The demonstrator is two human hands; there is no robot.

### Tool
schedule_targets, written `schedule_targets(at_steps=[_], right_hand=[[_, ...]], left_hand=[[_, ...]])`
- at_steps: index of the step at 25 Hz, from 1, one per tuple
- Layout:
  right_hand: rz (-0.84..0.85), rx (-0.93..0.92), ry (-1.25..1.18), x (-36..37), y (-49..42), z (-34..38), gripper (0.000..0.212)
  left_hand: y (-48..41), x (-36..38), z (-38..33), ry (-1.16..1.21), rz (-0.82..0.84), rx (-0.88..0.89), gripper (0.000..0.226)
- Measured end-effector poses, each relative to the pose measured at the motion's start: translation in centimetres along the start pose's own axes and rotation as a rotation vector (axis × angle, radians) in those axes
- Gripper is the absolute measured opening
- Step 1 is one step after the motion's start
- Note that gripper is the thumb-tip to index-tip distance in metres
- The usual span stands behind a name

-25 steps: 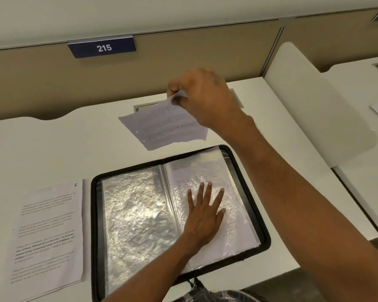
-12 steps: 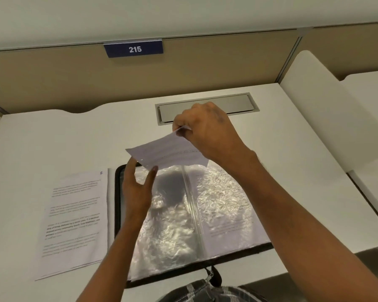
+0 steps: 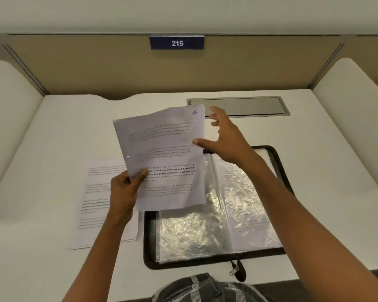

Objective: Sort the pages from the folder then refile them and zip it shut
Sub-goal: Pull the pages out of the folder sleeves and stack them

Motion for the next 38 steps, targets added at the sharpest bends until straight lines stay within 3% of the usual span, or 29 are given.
schedule_targets(at_steps=[2, 5, 7, 11, 18, 28, 34, 38], right_hand=[[0.145, 0.222, -0.119, 4.0, 1.6, -2.8, 0.088], [0.314, 0.415, -0.315, 10.0, 4.6, -5.4, 0.046], [0.329, 0.516, -0.414, 13.7, 6.6, -6.0, 0.029], [0.364, 0.612, -0.408, 20.2, 9.3, -6.3, 0.015], [0.312, 0.534, -0.282, 25.8, 9.6, -3.9, 0.013], [0.173, 0.451, -0.202, 27.8, 7.9, -3.4, 0.014], [0.153, 0.287, -0.083, 28.1, 8.6, -3.3, 0.024], [0.224, 0.175, 0.008, 28.6, 10.5, -2.7, 0.040]], left_hand=[[-0.4, -2.3, 0.8, 0.014, -0.028, -0.067, 0.024], [-0.7, -5.3, 2.1, -0.001, -0.044, -0.154, 0.026], [-0.3, -7.7, 3.0, -0.051, -0.051, -0.180, 0.025], [0.4, -13.3, 5.0, -0.141, -0.146, -0.225, 0.016], [-1.0, -21.0, 5.0, -0.352, -0.313, -0.185, 0.011], [-4.2, -21.3, 5.2, -0.581, -0.398, -0.093, 0.017], [-4.5, -21.0, 6.8, -0.786, -0.410, 0.056, 0.046], [-4.4, -19.9, 7.9, -0.760, -0.326, 0.034, 0.057]])
Point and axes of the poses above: each hand's wrist, its own y-axis away from the middle knuckle, its own x-axis out of the palm, z = x × y, the point moved 4 cm from there along -y, towards the middle knuckle, and after that the axes turned 10 degrees about -z, right-handed, at the moved point
